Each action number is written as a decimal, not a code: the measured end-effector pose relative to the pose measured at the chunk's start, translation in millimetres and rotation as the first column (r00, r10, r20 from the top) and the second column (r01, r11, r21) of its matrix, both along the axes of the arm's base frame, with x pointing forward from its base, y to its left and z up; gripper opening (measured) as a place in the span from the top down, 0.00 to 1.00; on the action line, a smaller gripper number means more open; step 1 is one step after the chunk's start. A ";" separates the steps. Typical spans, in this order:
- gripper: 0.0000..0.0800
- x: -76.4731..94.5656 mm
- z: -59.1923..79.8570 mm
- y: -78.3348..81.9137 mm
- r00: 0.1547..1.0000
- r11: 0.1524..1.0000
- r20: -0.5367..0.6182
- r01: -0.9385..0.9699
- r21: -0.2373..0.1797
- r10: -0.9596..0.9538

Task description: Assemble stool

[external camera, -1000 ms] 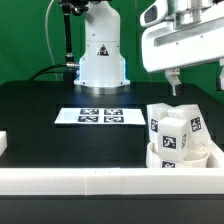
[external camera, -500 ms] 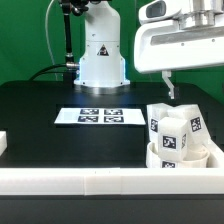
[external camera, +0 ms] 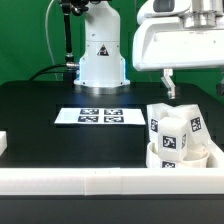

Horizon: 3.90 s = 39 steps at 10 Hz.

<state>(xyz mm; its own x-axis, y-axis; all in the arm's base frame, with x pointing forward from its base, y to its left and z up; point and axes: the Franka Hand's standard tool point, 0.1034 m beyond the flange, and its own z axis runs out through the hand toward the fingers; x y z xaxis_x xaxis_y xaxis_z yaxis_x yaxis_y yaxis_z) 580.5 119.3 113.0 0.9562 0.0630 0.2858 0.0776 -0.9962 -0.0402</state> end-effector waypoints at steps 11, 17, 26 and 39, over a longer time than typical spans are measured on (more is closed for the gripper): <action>0.19 7.0 3.5 -1.8 0.936 0.957 -0.209 -0.290 -0.006 0.282; 0.19 11.5 0.4 -2.3 0.668 0.663 -0.221 -0.741 -0.104 0.711; 0.19 18.3 -2.8 -28.8 0.190 0.143 -0.328 -0.976 -0.163 0.925; 0.24 12.4 -20.6 -13.4 -0.142 -0.211 -0.425 -0.970 -0.121 0.894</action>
Offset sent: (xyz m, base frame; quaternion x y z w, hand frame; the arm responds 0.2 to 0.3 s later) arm -0.0004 0.0136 0.0046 0.0400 -0.1498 0.0224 0.9876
